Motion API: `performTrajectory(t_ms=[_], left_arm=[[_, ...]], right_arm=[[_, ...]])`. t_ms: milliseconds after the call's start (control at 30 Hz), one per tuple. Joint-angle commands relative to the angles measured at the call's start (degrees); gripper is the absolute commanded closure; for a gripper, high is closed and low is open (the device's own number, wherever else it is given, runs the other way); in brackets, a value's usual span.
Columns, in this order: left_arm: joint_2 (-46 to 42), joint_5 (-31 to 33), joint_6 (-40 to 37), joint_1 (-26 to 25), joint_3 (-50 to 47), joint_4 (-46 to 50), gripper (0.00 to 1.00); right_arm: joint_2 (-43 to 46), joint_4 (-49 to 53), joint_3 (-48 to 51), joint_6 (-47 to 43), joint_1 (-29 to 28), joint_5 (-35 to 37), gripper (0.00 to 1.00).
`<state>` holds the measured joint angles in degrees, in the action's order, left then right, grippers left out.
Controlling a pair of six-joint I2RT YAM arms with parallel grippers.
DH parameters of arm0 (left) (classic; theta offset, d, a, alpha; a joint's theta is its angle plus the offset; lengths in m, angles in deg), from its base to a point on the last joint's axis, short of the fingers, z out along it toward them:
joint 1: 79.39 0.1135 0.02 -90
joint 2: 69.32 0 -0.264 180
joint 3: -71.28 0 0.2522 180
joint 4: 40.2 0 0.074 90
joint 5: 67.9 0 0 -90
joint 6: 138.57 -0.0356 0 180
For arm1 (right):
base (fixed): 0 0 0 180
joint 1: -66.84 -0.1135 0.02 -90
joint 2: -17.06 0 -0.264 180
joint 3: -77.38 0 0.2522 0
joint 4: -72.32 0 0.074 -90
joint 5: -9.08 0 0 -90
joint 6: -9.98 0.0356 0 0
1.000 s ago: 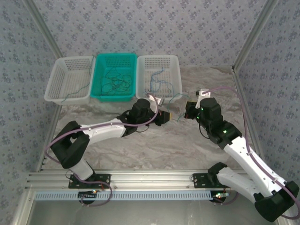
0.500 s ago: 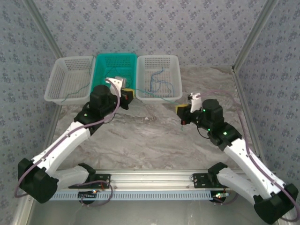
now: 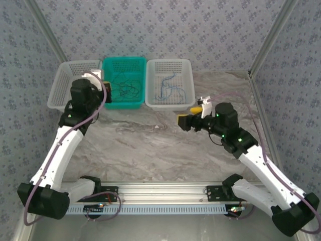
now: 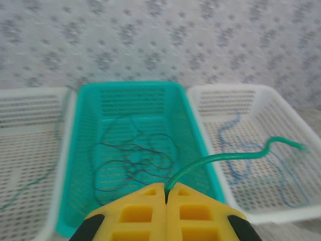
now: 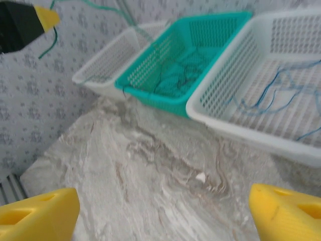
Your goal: Untangle the cables
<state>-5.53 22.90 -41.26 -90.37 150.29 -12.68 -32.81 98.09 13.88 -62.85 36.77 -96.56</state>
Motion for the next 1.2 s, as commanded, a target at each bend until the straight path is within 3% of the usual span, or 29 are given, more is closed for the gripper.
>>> performTrajectory(t_ms=[0,267,400,600,667,733,767,900,1067,1167], left_arm=[[1.17,2.80,1.54,7.12,4.11,2.82,1.00],[11.26,0.28,13.32,25.65,12.11,0.98,1.00],[18.30,0.16,18.41,30.48,15.86,-0.67,1.00],[32.94,0.75,21.25,33.01,24.68,-1.34,0.98],[39.19,0.85,21.43,33.48,31.17,3.58,0.83],[41.98,0.88,21.25,33.49,34.46,6.29,0.57],[41.53,0.51,21.48,33.41,33.70,5.08,0.46],[33.84,2.48,21.98,31.24,24.92,-2.80,0.32],[20.78,2.88,25.69,26.71,10.38,-9.57,0.32],[10.77,5.03,26.86,20.86,-0.67,-14.56,0.32]], right_arm=[[2.45,0.36,0.31,2.00,1.19,5.26,0.08],[4.76,1.48,5.43,5.40,4.72,7.11,0.03],[5.65,1.99,6.49,6.08,6.95,6.28,0.02],[6.77,4.38,5.42,6.22,9.28,4.26,0.02],[7.43,5.12,5.18,6.41,9.56,4.14,0.02],[7.98,5.91,4.87,6.54,9.67,4.34,0.02],[8.35,6.40,4.85,6.55,9.76,4.73,0.02],[9.15,6.54,6.11,8.38,10.01,9.31,0.02],[7.34,8.68,7.63,12.18,12.28,23.66,0.02],[5.15,9.07,8.17,12.19,15.68,28.44,0.02]])
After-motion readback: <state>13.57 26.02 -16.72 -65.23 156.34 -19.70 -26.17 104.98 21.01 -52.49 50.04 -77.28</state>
